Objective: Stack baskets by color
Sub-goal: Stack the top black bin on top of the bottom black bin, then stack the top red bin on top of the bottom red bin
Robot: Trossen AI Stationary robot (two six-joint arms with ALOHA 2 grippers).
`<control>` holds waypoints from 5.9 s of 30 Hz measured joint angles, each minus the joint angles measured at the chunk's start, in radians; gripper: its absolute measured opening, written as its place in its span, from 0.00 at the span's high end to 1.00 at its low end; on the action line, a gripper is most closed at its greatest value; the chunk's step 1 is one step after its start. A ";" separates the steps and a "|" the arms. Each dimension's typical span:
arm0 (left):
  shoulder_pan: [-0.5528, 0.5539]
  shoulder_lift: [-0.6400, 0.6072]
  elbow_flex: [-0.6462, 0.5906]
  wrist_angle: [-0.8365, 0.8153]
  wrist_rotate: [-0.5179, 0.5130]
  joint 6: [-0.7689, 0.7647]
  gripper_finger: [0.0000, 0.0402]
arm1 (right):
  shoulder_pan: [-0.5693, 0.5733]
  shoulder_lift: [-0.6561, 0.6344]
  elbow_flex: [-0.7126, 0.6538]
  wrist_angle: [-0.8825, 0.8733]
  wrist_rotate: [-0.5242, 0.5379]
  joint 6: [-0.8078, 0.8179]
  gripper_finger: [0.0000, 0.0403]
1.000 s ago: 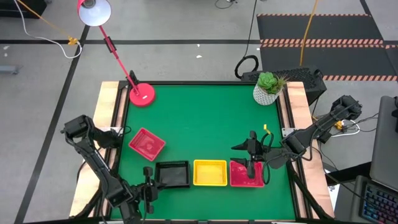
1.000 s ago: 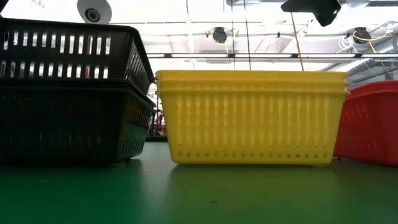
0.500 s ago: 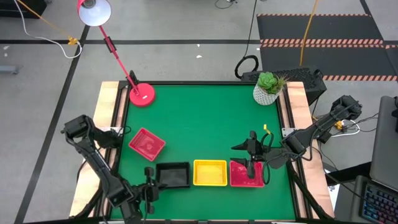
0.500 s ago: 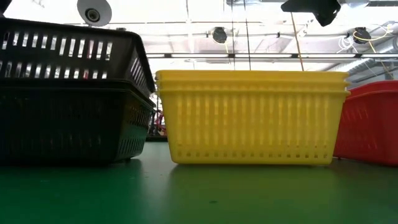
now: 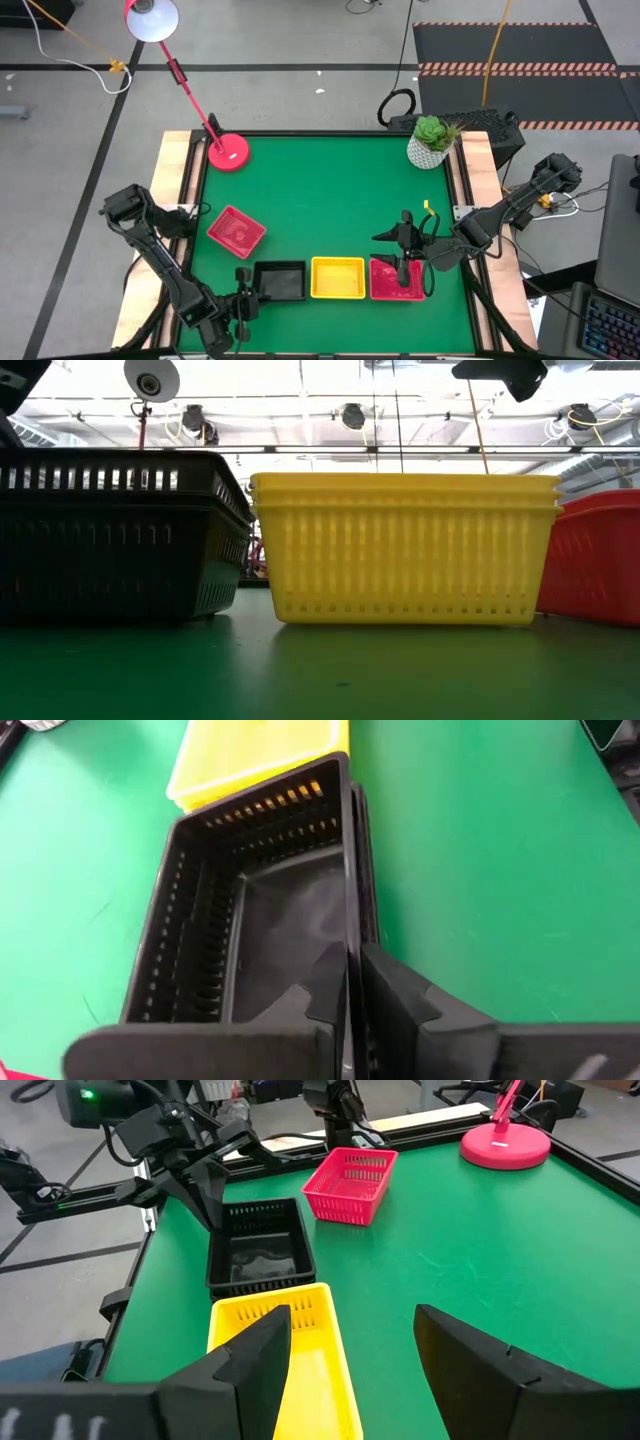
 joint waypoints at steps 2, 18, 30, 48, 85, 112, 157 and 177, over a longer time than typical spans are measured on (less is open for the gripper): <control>0.000 0.000 0.000 0.005 0.000 -0.009 0.88 | 0.000 0.000 0.000 0.000 0.000 0.000 0.49; 0.005 -0.183 0.006 -0.035 0.016 0.005 0.62 | 0.000 0.000 0.000 0.000 0.000 -0.009 0.49; 0.137 -0.409 0.008 -0.516 0.216 0.010 0.67 | 0.000 0.000 0.000 0.000 -0.004 -0.113 0.49; 0.219 -0.414 -0.172 -0.695 0.447 0.045 0.51 | -0.001 0.000 0.000 0.000 -0.032 -0.421 0.49; 0.351 -0.417 -0.262 -0.581 0.499 0.064 0.57 | -0.062 0.000 0.000 0.001 -0.031 -0.464 0.49; 0.308 -0.421 -0.298 -0.694 0.547 -0.009 0.96 | -0.062 -0.001 0.000 0.044 -0.031 -0.465 0.49; 0.594 0.085 0.431 -0.409 -0.078 0.711 0.96 | -0.086 0.623 0.610 -0.351 0.312 -0.459 0.49; 0.564 0.086 0.446 -0.405 -0.077 0.765 0.97 | -0.119 0.623 0.610 -0.480 0.307 -0.394 0.50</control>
